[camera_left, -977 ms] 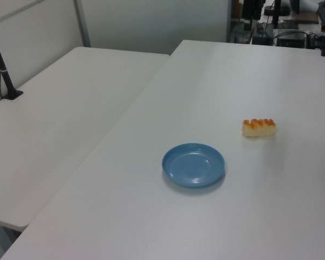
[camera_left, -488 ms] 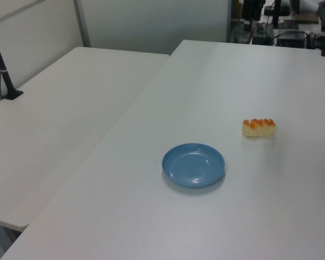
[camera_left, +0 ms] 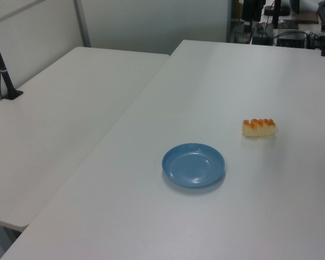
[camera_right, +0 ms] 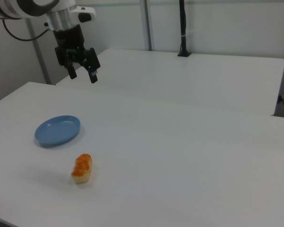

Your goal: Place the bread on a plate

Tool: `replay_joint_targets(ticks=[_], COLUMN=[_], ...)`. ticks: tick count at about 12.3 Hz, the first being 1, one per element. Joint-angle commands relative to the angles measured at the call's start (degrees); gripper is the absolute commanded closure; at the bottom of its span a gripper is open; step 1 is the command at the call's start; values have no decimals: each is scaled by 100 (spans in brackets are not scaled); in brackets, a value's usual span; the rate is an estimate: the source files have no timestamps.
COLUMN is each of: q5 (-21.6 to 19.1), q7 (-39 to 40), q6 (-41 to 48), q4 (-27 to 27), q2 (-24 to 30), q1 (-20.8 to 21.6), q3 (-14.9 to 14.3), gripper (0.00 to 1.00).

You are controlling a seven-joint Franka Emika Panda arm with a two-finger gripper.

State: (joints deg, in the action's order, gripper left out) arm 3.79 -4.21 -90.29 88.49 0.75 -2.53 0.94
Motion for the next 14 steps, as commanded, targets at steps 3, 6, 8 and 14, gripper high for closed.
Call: replay_joint_targets(ticks=[3, 6, 8, 14], q5=[-71, -71, -71, -71], q7=[-106, -106, -115, -36], q6=[-85, -77, -15, 161], q4=[186, 186, 177, 186], q2=[118, 118, 118, 136], q1=[69, 69, 60, 77], q3=[-7, -15, -15, -15], gripper=[0, 0, 0, 0])
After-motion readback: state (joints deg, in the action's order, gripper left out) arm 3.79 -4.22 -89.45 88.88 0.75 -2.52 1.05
